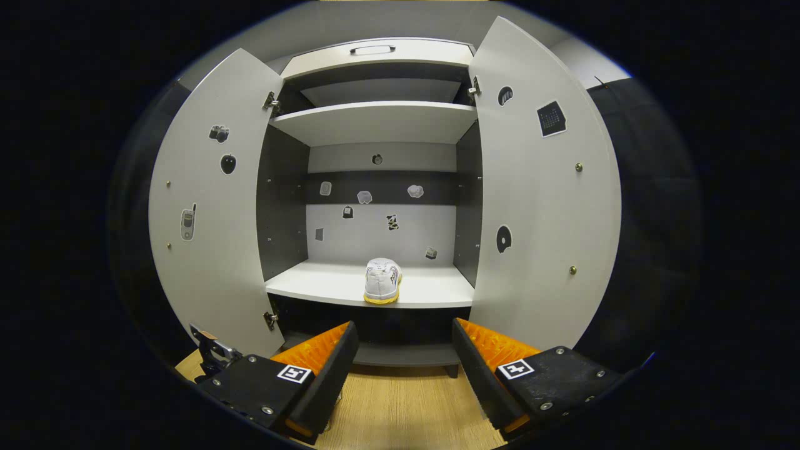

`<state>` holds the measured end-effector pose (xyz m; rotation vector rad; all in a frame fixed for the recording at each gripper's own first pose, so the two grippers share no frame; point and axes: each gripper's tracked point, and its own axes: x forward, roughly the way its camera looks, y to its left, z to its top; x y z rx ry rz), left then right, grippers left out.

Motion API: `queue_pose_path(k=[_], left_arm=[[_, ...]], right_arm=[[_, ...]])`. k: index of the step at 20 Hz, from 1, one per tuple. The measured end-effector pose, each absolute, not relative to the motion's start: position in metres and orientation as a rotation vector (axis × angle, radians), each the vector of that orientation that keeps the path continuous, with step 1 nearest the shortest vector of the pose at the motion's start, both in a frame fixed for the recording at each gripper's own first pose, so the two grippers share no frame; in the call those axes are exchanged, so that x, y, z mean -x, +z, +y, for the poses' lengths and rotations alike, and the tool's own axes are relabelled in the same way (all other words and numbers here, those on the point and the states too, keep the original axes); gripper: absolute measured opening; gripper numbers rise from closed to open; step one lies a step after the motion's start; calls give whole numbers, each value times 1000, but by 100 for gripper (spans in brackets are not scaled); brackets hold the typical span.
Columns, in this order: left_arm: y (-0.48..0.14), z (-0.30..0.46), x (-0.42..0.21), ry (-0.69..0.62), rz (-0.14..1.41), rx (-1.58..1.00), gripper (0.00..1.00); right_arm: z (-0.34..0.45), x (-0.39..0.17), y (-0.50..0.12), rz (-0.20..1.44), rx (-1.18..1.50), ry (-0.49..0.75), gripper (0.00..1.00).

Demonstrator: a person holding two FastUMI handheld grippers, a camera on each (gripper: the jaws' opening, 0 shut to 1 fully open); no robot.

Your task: Grab one shoe with the right hand and put it into the shoe cabinet, grab the other shoe with the left hand and put it into the shoe cabinet; then close the right door with the right hand and the left door with the left hand.

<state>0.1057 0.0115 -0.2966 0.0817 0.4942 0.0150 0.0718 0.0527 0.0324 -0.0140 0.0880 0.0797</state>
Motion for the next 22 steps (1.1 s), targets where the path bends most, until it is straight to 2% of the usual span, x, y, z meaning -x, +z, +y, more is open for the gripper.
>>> queue_pose_path(k=[12, 16, 17, 18, 20, 21, 22], left_arm=[[-389, 8, -100, 12, 728, -45, 98], [-398, 7, -97, 4, 760, -18, 98], [-398, 0, -97, -29, 768, -5, 81], [-400, -6, -92, -49, 806, -8, 74], [-398, -3, -93, -40, 840, -64, 34], [-396, 2, -94, -23, 844, -93, 21], [-397, 7, -93, -9, 845, -94, 14]], right_arm=[[44, -64, 17, 101, -18, 77, 93], [40, -65, 16, 98, -9, 69, 93], [41, -65, 16, 98, -5, 69, 93], [41, -65, 16, 98, -1, 67, 93], [42, -66, 14, 102, 9, 70, 93], [43, -65, 13, 103, 12, 70, 93], [43, -64, 14, 102, 15, 71, 93]])
